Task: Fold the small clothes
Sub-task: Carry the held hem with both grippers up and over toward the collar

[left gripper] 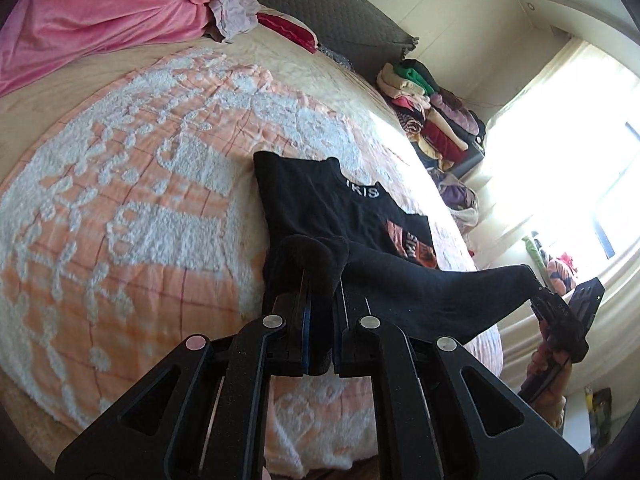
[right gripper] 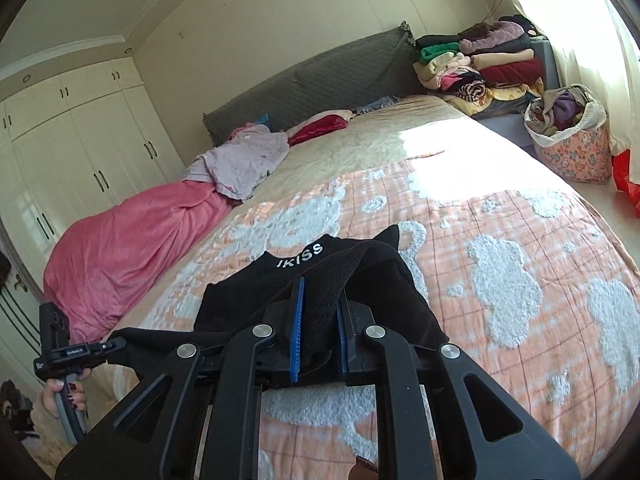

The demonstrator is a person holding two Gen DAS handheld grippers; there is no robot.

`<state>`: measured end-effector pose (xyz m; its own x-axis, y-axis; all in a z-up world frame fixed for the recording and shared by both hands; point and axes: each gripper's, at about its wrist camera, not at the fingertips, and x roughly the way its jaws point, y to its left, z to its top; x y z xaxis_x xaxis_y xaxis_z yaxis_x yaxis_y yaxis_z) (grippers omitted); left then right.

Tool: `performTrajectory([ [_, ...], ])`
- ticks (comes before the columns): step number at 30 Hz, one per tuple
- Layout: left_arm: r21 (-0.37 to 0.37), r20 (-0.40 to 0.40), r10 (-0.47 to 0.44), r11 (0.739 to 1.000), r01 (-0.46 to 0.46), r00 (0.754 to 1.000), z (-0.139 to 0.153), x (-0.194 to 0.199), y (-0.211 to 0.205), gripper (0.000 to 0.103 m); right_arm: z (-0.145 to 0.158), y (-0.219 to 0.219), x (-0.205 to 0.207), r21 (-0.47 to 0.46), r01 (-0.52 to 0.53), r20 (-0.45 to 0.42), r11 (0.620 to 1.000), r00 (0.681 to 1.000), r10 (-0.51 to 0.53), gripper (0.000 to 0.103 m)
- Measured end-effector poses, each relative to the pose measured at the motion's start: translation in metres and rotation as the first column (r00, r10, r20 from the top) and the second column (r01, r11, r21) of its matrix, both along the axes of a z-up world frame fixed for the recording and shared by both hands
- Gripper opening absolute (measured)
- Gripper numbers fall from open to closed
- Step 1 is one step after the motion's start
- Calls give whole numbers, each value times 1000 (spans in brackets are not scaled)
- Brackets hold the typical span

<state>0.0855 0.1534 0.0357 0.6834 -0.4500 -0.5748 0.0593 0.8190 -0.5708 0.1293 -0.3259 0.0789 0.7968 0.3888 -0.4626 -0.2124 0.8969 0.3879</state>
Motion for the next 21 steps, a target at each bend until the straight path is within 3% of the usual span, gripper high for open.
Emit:
performTrajectory([
  [12,-29,16,55,998,-54,998,8,39,3,2,1,-5,61,57,24,-37,998,999,-22,12],
  [21,-34,-9,103,994,-103,995,-1,73,6,2,-8,1,103,6,38,-73,999,997,-37,12],
])
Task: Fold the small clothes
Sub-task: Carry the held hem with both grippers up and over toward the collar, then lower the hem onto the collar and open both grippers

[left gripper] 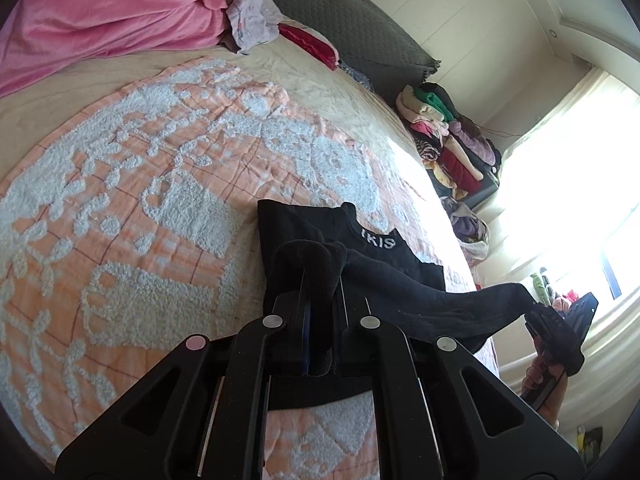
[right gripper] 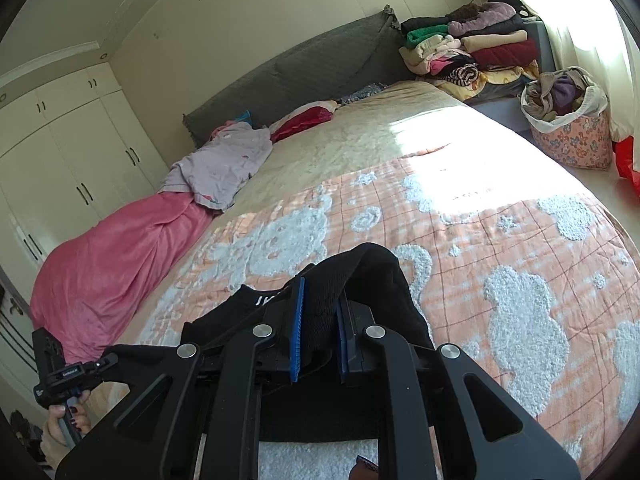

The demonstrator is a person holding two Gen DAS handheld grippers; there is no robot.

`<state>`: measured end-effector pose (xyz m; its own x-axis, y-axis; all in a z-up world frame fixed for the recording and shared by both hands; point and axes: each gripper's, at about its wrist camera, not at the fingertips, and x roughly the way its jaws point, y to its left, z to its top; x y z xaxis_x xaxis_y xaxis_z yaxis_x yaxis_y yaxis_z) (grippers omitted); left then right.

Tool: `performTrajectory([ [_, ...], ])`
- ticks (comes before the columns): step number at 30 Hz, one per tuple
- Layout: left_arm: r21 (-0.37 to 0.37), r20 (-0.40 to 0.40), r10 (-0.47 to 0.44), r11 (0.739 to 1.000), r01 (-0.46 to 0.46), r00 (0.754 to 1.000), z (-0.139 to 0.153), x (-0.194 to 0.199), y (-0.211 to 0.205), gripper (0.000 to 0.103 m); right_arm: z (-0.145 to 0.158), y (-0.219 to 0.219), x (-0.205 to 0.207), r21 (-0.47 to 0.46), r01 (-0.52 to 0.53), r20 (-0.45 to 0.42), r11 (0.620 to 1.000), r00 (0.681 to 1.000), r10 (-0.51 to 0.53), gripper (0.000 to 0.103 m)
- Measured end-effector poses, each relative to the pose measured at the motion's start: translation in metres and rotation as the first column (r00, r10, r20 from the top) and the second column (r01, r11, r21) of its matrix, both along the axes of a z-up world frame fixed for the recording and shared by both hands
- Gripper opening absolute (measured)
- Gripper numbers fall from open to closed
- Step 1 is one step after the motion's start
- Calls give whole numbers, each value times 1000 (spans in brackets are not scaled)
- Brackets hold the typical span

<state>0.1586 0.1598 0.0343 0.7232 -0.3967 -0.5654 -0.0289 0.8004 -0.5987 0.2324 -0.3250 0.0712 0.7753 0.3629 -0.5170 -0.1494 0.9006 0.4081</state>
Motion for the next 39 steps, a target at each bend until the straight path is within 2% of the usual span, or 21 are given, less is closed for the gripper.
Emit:
performTrajectory([
  [7,38,-41,22,999,-20,999,-20,27,-1,2,-30,6,29,-57,24,-65,998,998,-27,13],
  [13,57,-82,32,998,-27,996,-40,41,-2,3,-57,5,44,-68,47,-114,997,992,-54,14],
  [15,67,-90,47,997,-41,995,-45,41,-2,5,-64,1,46,-48,53,-135,997,989,-59,20],
  [17,93,-82,73,994,-66,994,-42,37,0,7,-68,-4,46,-26,74,-142,997,987,-76,30],
  [19,99,-57,104,990,-98,993,-36,29,3,12,-68,-9,42,-15,91,-141,996,986,-92,35],
  [20,116,-35,122,986,-118,992,-30,23,5,13,-67,-12,38,-13,102,-137,995,985,-103,43],
  [22,155,2,139,978,-138,990,-19,13,5,13,-64,-16,30,-25,123,-118,992,985,-125,47],
  [28,255,68,43,965,-59,997,1,-11,-26,13,-49,-16,-7,-102,175,-30,979,983,-178,56],
  [30,287,67,-11,958,-9,998,1,-15,-45,13,-44,-12,-19,-115,159,9,981,987,-159,56],
  [31,293,62,-39,956,20,997,-1,-15,-55,13,-41,-8,-25,-118,136,21,984,991,-135,50],
  [32,298,53,-70,953,51,996,-4,-17,-65,12,-40,-2,-29,-122,92,26,988,996,-90,38],
  [34,317,34,-114,943,98,993,-12,-19,-83,11,-41,12,-35,-142,29,21,989,999,-26,23],
  [39,372,-19,-172,913,166,985,-35,-20,-114,10,-59,45,-43,-222,-79,-26,972,997,75,20],
])
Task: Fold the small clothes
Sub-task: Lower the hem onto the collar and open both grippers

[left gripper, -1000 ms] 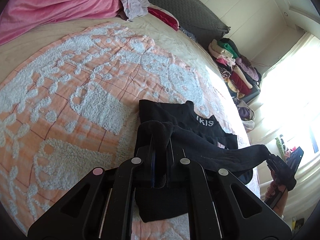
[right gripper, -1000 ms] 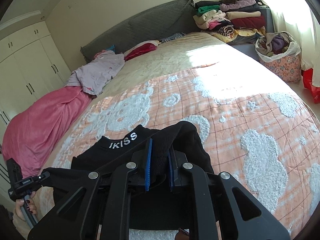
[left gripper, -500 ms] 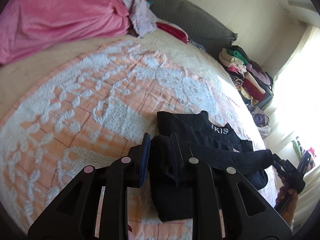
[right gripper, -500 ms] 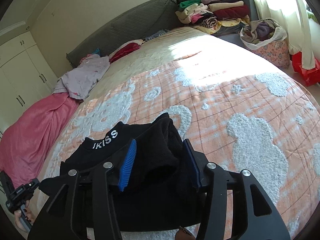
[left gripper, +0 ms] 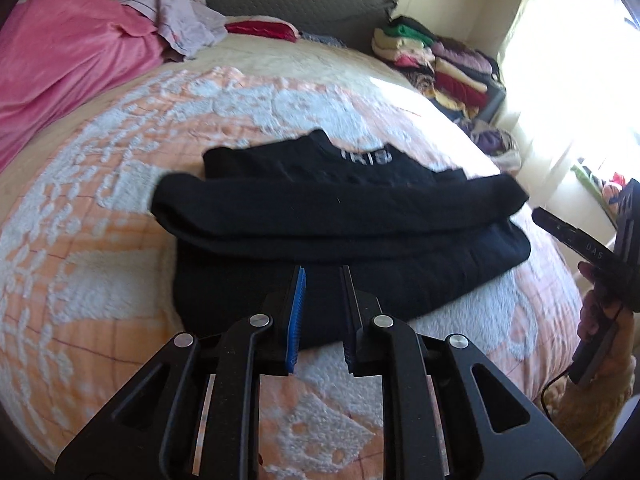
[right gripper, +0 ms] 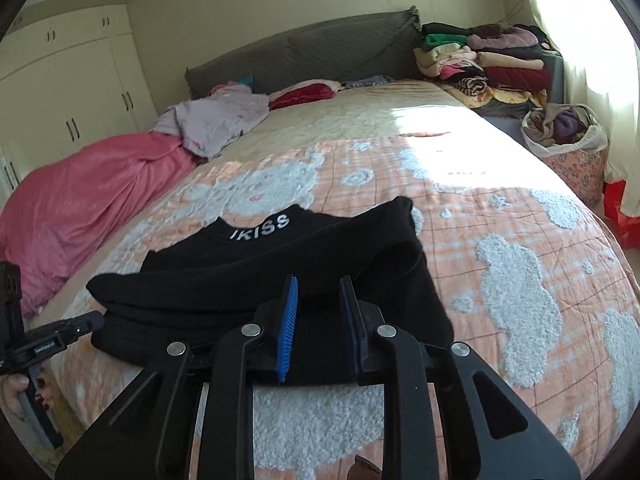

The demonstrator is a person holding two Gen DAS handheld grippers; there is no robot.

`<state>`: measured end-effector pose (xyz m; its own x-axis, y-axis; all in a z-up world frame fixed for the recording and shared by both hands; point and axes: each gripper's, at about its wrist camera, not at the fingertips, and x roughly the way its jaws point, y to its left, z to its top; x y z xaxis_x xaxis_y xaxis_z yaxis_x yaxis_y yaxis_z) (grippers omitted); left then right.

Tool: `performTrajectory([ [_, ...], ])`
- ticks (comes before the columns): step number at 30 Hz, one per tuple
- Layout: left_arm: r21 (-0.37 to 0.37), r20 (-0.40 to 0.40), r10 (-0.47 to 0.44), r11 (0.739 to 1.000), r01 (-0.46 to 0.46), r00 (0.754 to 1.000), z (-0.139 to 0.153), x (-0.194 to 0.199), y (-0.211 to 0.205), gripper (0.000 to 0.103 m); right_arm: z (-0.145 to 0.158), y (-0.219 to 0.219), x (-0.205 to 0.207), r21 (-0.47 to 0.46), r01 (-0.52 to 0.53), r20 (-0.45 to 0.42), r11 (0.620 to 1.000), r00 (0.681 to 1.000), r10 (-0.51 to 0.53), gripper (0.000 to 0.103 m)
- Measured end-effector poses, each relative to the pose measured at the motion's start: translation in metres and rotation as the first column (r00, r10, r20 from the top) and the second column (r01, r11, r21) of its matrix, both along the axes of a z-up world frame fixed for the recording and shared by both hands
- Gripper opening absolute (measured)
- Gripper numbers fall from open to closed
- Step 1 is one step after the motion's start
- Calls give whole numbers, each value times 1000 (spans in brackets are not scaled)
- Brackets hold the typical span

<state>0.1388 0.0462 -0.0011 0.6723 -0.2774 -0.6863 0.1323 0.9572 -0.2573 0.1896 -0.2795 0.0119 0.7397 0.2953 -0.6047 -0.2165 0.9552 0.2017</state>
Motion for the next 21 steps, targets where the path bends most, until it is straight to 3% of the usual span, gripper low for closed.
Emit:
performTrajectory([
  [5,74,-14,10,997,-8,1000,-14,7,-12,10,-24,15,6,-30,-36,-71,999,997,34,20],
  [11,85,-23,35,996,-33,999,-21,22,-7,10,-48,21,28,-121,-24,-132,992,991,8,20],
  [21,128,-7,35,991,-34,999,-17,59,-11,10,-53,24,68,-132,-42,-152,990,988,22,19],
])
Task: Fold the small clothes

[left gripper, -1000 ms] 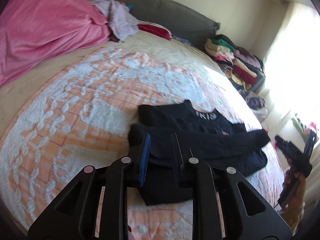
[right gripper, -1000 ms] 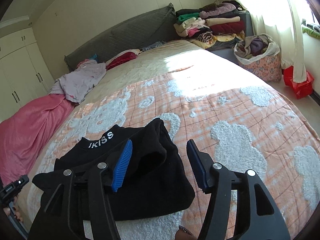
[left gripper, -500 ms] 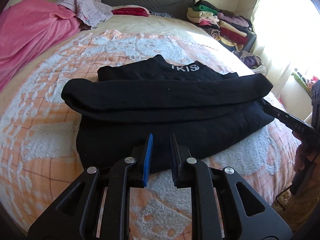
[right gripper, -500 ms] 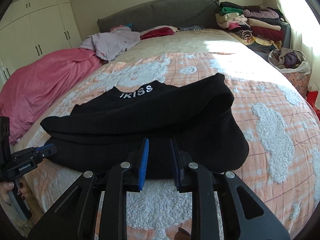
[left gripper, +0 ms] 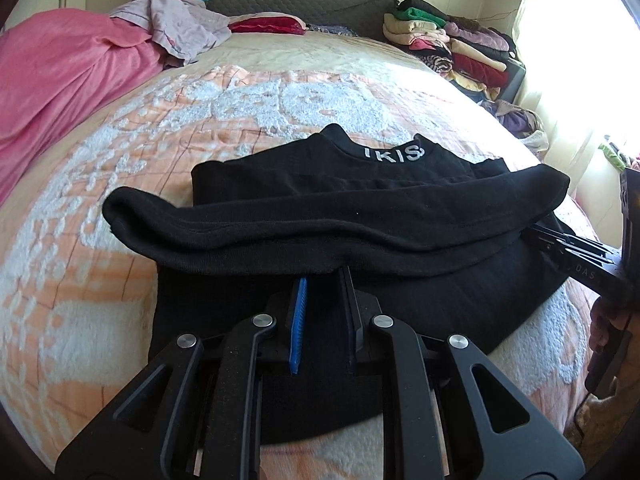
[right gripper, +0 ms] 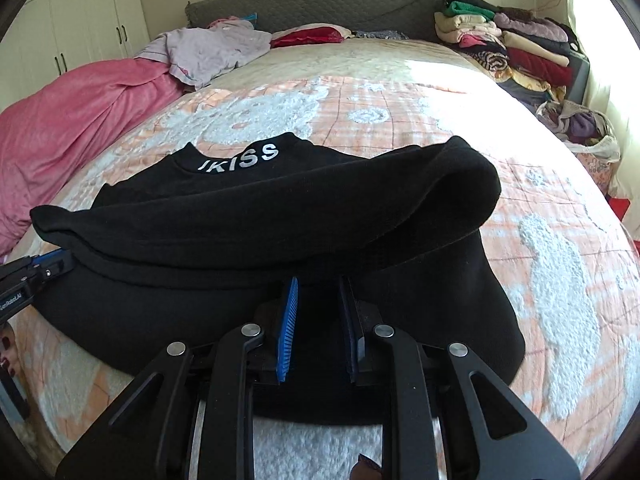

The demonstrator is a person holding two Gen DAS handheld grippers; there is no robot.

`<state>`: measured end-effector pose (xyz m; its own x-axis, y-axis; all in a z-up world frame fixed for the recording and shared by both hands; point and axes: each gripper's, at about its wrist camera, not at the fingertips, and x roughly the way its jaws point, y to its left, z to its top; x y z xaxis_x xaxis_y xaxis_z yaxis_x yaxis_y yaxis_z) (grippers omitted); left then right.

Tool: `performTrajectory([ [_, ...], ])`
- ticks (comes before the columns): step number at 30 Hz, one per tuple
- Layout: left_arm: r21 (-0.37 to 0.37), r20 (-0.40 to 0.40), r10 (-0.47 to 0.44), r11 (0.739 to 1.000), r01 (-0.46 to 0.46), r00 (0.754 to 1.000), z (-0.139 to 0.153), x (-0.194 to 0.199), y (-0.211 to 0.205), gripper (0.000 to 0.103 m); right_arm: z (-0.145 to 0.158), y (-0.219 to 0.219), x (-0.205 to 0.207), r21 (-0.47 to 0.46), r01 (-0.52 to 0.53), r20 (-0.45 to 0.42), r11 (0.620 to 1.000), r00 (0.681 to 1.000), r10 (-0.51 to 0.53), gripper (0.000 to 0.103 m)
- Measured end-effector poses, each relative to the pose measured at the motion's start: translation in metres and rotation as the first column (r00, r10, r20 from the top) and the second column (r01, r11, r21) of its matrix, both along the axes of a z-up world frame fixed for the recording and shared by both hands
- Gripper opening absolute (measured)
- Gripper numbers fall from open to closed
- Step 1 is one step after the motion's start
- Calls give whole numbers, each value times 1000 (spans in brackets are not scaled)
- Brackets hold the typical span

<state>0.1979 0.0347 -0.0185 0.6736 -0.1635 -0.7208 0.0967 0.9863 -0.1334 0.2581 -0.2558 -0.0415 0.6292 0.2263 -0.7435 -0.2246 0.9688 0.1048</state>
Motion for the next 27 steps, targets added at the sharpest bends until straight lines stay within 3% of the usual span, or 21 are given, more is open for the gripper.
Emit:
performTrajectory([
  [9,2,-27,59,998,-59,998,-2,49,17,10,21,-10,26,3,20,73,1000,997,-20,19],
  [16,-30,-12,119,992,-120,993,10,82,37,10,51,-52,25,60,97,137,993,985,-105,21],
  [21,-60,1,140,988,-140,990,17,83,51,10,55,-73,13,64,144,149,988,977,-152,24],
  [27,-75,27,147,987,-144,989,20,59,62,14,29,-76,19,41,180,87,983,979,-183,36],
])
